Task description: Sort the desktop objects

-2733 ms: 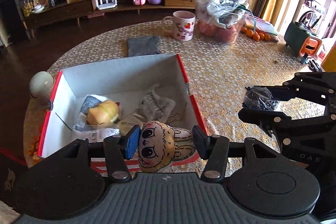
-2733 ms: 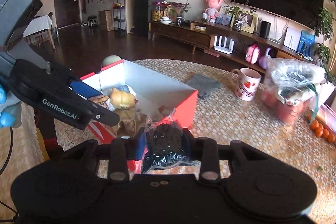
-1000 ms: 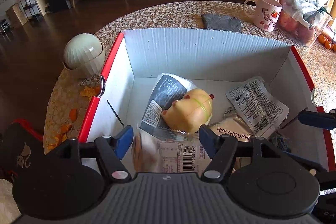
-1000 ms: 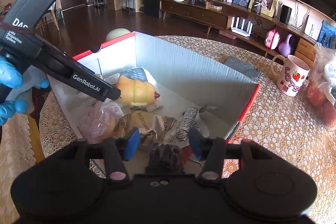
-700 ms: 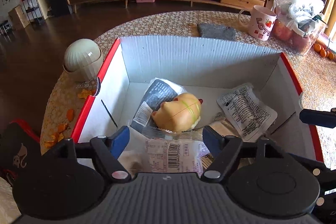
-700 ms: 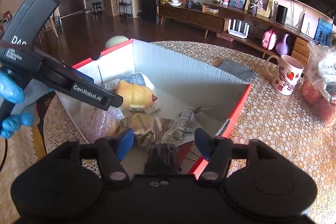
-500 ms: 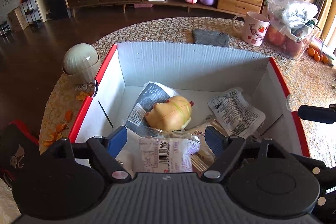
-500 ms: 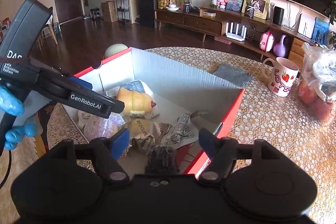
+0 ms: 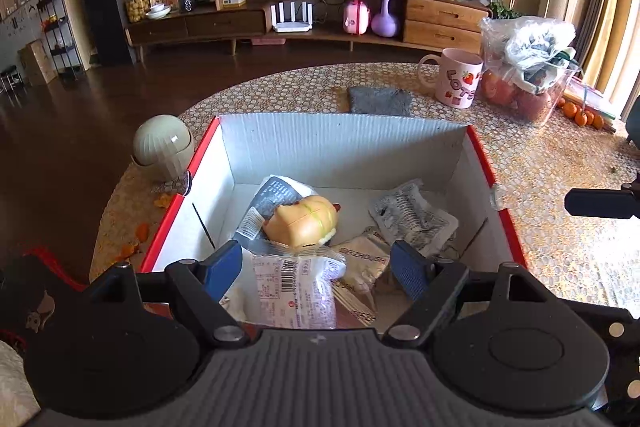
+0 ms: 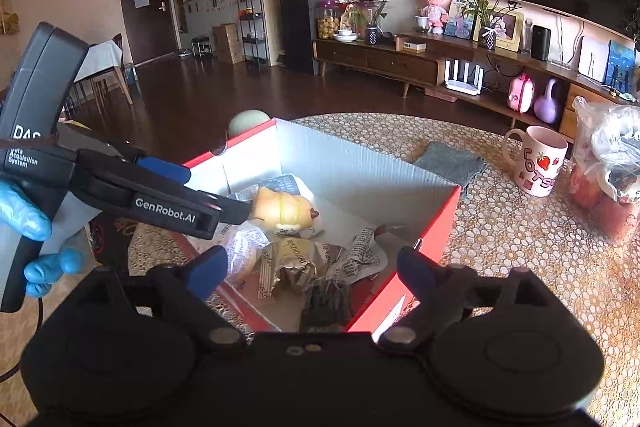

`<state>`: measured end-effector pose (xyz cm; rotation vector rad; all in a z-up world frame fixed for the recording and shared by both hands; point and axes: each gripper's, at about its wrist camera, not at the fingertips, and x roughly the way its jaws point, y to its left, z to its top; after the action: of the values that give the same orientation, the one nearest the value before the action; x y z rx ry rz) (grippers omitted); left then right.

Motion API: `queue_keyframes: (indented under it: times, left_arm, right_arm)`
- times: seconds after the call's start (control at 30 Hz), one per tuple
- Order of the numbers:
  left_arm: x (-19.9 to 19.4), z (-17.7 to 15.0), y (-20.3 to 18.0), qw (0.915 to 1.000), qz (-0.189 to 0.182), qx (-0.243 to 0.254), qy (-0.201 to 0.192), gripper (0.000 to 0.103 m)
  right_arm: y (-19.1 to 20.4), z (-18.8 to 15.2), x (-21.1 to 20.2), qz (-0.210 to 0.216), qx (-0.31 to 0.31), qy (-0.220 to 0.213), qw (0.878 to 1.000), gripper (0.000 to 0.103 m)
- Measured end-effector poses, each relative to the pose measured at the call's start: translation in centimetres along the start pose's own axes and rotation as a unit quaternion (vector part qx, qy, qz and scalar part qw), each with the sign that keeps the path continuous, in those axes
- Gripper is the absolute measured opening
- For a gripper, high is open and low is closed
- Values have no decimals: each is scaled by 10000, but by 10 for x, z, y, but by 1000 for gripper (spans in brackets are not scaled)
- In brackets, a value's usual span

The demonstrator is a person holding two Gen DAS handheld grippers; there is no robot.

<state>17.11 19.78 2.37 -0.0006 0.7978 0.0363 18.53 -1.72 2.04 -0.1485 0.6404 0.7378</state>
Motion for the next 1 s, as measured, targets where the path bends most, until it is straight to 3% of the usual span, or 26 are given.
queue_keyframes:
  times: [0.23,0.37,1.0]
  left_arm:
    - [-22,-9,-15,9999,0,21,-109,89]
    - [-29,-15,-22,9998,14,52,-168,101]
    - [-61,-45,-49,9984,226,284,-422,102]
  right_arm:
    - [-1,-4,-22,81,-19,-126,9999,101]
    - [-4,-10,-35,99,-44,-164,9998,102]
    - [-7,-29,-79,277,-242,-404,9985,102]
